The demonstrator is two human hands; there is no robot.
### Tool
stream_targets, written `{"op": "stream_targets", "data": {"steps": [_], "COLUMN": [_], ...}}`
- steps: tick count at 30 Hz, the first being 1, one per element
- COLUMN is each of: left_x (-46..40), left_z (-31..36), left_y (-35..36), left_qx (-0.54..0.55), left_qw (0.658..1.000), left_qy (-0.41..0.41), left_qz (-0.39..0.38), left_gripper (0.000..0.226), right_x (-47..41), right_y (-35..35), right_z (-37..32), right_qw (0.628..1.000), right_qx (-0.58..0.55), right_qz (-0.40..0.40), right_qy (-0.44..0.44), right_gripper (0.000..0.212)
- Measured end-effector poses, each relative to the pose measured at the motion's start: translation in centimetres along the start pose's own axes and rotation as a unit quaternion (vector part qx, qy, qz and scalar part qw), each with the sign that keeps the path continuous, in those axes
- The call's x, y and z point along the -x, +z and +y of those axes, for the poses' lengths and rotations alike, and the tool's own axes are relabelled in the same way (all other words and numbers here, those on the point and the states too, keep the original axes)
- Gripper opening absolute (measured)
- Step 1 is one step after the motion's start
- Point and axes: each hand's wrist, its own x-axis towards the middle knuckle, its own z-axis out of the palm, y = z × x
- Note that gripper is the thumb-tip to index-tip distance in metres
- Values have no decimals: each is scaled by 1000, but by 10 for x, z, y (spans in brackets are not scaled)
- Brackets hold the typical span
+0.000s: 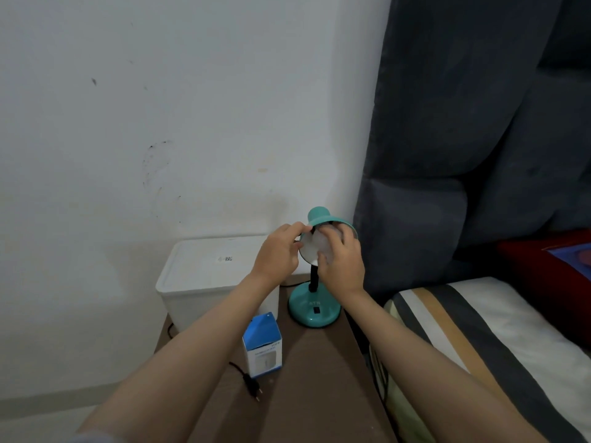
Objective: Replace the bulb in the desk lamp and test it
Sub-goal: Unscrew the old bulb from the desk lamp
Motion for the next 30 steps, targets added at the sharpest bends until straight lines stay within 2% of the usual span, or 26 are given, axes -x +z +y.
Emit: {"op": "stream_targets", "data": {"steps": [2, 4, 7, 9, 11, 13, 15, 17, 20, 23, 25, 30], "left_x": [0, 0, 1, 1, 1, 0, 0, 0, -1, 0, 1, 1], "left_z": [-1, -1, -1, -1, -2, -4, -3, -3, -3, -3, -3, -5], "left_y": [0, 1, 1, 1, 1, 0, 1, 2, 3, 3, 2, 2], "left_qx": [3, 6, 6, 7, 7, 8, 11, 13, 13, 10, 10, 11], "left_qw": [1000, 1000, 1000, 1000, 1000, 1000, 1000, 1000, 1000, 1000, 1000, 1000], "left_qy": [-2, -5, 0, -1, -5, -9, -10, -12, -11, -4, -6, -9], "left_qz": [3, 4, 0, 0, 0, 0, 0, 1, 1, -1, 0, -1], "left_gripper": [37, 37, 36, 36, 37, 38, 39, 39, 40, 40, 40, 38], "right_x": [3, 6, 7, 3, 1, 0, 0, 1, 3, 4, 2, -1], "right_y": [0, 3, 7, 7, 6, 4, 3, 1, 2, 6, 7, 3], "right_z": [1, -1, -12, -18, -19, -17, -11, -7, -8, -14, -16, -11], "right_qw": [1000, 998, 975, 956, 957, 973, 988, 995, 992, 977, 971, 983], "right_qx": [0, -39, -128, -172, -179, -154, -109, -66, -84, -124, -132, -121], "right_qz": [9, 35, 78, 83, 75, 61, 38, 21, 46, 68, 66, 51], "right_qy": [-7, 28, 164, 223, 217, 163, 99, 73, 84, 161, 186, 130], "right_gripper": [55, 58, 62, 58, 49, 46, 48, 51, 55, 60, 54, 45]}}
